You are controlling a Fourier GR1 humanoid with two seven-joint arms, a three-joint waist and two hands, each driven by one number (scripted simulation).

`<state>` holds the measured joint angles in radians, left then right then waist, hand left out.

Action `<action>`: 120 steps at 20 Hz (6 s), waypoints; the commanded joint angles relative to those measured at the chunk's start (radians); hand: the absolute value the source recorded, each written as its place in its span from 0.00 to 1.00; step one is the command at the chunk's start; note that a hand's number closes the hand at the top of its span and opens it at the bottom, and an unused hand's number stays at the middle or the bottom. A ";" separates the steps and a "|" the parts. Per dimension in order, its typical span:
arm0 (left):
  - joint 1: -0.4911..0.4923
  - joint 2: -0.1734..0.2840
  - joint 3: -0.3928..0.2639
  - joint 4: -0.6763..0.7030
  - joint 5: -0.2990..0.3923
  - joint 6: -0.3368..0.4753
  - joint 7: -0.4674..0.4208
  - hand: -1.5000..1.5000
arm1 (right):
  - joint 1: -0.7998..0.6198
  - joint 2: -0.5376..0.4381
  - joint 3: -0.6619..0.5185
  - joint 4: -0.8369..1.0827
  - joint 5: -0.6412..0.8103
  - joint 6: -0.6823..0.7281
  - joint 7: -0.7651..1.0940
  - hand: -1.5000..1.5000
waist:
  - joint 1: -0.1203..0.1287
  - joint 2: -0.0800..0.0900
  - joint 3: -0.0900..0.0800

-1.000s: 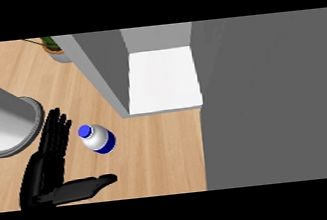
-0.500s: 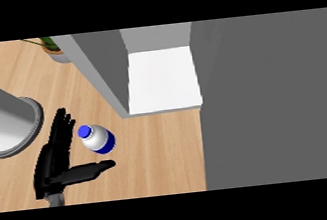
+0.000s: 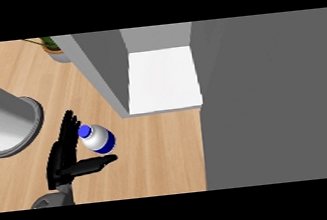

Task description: Pick up the bottled water, place it into the cabinet and close the cabinet

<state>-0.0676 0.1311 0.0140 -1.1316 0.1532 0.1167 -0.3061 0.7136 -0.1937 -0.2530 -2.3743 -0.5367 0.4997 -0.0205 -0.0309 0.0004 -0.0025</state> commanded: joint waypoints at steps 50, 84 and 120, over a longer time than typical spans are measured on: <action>-0.179 -0.064 0.078 0.217 0.134 -0.283 -0.295 1.00 | 0.194 -0.084 -0.139 -0.164 -0.242 0.009 -0.064 0.00 | 0.022 -0.009 0.003; -0.681 -0.131 -0.278 0.318 0.175 0.451 0.048 1.00 | 0.123 -0.168 -0.214 -0.094 -0.374 0.001 -0.040 0.00 | -0.009 0.006 0.001; -1.095 -0.127 -0.154 0.955 0.249 0.430 -0.256 0.00 | 0.067 -0.157 -0.172 -0.032 -0.338 0.052 -0.065 0.00 | -0.041 0.022 0.000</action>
<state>-1.1548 0.0071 -0.1594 -0.1765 0.3970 0.5688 -0.5116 0.7722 -0.3487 -0.4014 -2.3233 -0.8293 0.5750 -0.1093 -0.0761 0.0231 -0.0021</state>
